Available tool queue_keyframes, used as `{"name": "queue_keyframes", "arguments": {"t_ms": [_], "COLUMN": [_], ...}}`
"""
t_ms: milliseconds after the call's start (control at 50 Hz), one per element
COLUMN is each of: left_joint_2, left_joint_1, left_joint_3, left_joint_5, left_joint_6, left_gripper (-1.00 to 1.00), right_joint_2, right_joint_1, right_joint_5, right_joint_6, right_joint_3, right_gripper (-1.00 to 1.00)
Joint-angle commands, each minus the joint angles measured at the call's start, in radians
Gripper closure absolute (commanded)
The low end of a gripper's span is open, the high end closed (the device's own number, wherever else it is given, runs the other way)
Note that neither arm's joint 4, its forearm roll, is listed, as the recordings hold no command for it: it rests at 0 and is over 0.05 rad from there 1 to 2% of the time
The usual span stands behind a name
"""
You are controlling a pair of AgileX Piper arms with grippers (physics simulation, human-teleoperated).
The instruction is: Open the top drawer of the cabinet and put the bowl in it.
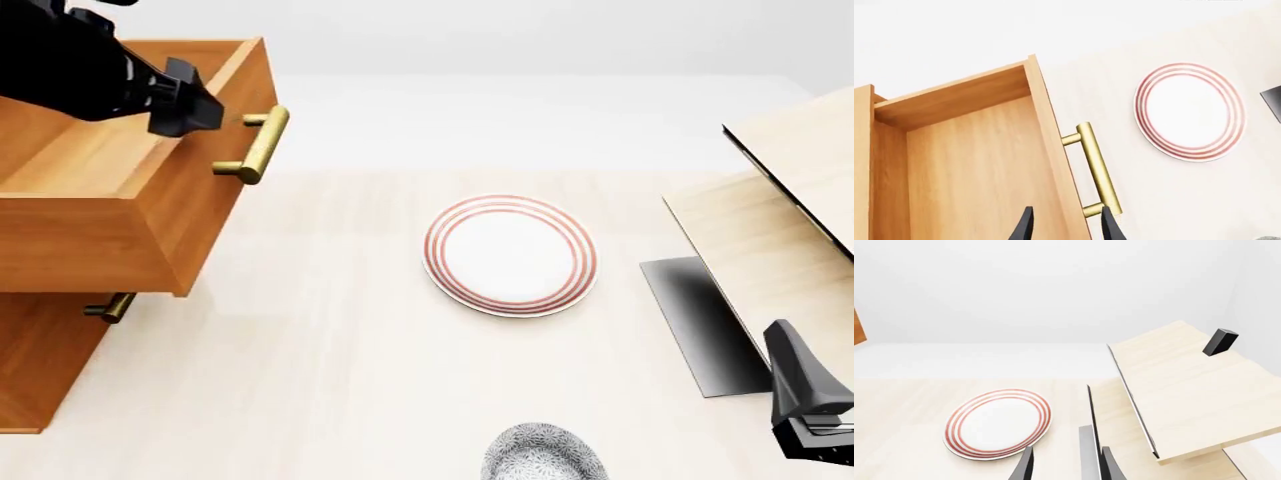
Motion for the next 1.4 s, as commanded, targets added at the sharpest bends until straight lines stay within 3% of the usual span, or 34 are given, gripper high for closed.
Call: {"name": "queue_keyframes", "arguments": {"t_ms": [20,260,440,460,600,620,920,1060,1080,1120,1140,1280,1400], "left_joint_2": [-0.044,-0.085,-0.087,-0.095,-0.106,-0.118,-0.141,-0.144,-0.126,-0.145,-0.137,-0.112,-0.124], "left_joint_1": [-0.006,-0.042,-0.117,-0.113,-0.173,-0.168,-0.248,-0.3,-0.335,-0.321,-0.342,-0.408,-0.421], "left_joint_3": [-0.005,-0.02,-0.02,-0.002,0.001,0.011,0.021,0.027,0.002,0.026,0.013,0.045,0.089], "left_joint_5": [0.029,0.051,0.04,0.037,0.015,0.016,0.018,0.008,-0.003,0.005,-0.003,-0.05,-0.083], "left_joint_6": [0.016,0.037,0.039,0.066,0.041,0.069,0.098,0.068,0.018,0.049,0.023,0.022,0.011], "left_gripper": [-1.0,-1.0,-1.0,-1.0,-1.0,-1.0,-1.0,-1.0,-1.0,-1.0,-1.0,-1.0,-1.0], "right_joint_2": [-0.008,-0.009,-0.009,-0.008,-0.009,-0.009,-0.008,-0.009,-0.009,-0.009,-0.009,-0.008,-0.009], "right_joint_1": [0.0,0.0,0.0,0.0,0.0,0.0,0.0,0.0,0.0,0.0,0.0,0.0,0.0], "right_joint_5": [0.007,0.007,0.007,0.007,0.007,0.007,0.007,0.007,0.007,0.007,0.007,0.007,0.007], "right_joint_6": [0.0,0.0,0.0,0.001,0.0,0.001,0.0,0.0,0.001,0.0,0.0,0.0,0.0], "right_joint_3": [0.001,0.001,0.001,0.001,0.001,0.001,0.001,0.001,0.001,0.001,0.001,0.001,0.001], "right_gripper": [-1.0,-1.0,-1.0,-1.0,-1.0,-1.0,-1.0,-1.0,-1.0,-1.0,-1.0,-1.0,-1.0]}}
